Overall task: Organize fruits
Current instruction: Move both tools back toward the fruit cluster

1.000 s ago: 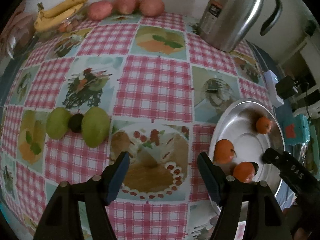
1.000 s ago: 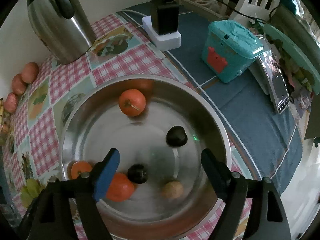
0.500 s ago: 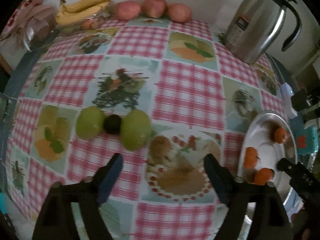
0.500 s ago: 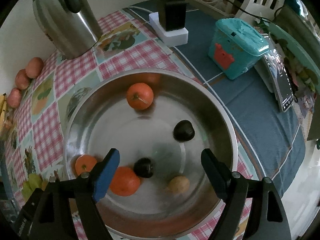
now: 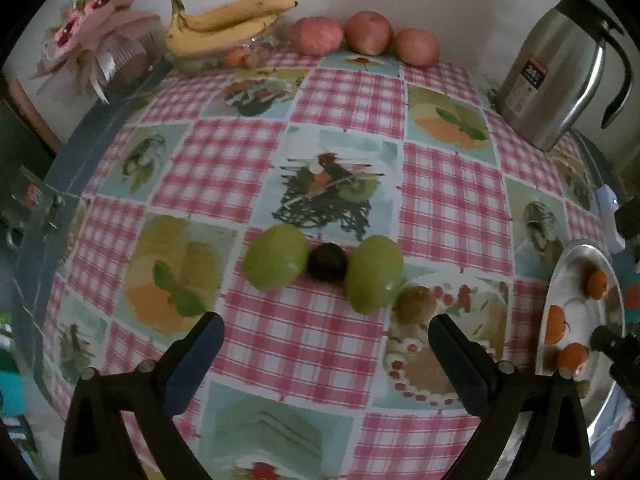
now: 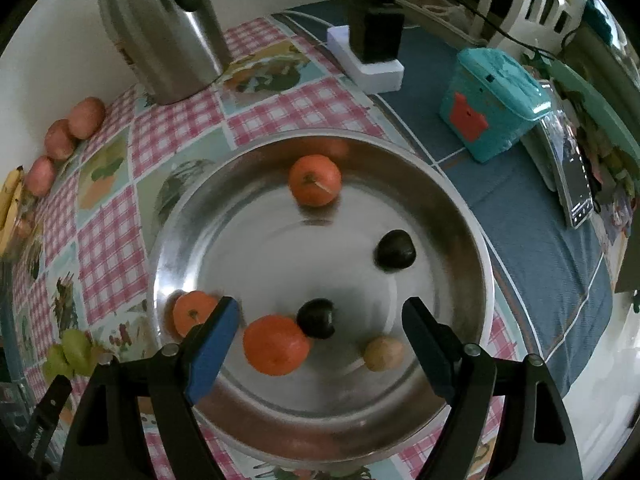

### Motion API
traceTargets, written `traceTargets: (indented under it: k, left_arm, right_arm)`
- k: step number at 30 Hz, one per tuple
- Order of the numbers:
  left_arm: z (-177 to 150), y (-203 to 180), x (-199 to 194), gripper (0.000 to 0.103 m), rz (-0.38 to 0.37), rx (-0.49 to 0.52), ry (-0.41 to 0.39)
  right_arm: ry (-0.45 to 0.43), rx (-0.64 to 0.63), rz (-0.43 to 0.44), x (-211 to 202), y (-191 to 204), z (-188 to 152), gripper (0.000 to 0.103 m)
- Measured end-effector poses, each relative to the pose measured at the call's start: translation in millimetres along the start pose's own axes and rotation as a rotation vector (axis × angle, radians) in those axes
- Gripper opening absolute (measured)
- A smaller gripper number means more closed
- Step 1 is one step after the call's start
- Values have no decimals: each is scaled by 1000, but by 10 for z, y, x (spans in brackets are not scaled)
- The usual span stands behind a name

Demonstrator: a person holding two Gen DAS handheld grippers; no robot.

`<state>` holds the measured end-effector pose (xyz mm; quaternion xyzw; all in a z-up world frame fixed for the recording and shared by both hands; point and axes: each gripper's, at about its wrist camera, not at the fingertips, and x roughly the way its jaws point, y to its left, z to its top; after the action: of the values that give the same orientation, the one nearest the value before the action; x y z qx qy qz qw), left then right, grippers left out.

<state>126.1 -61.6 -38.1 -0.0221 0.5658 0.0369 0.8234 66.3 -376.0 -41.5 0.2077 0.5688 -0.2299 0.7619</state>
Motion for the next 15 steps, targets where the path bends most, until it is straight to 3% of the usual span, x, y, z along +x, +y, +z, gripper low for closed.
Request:
traceTargets:
  k: [10, 15]
  left_arm:
    - [20, 218, -138, 103, 114, 103, -56]
    - [55, 418, -151, 103, 115, 70, -57]
  right_arm:
    - [-6, -91, 16, -39, 404, -171, 84]
    - [-7, -131, 30, -67, 631, -272, 84]
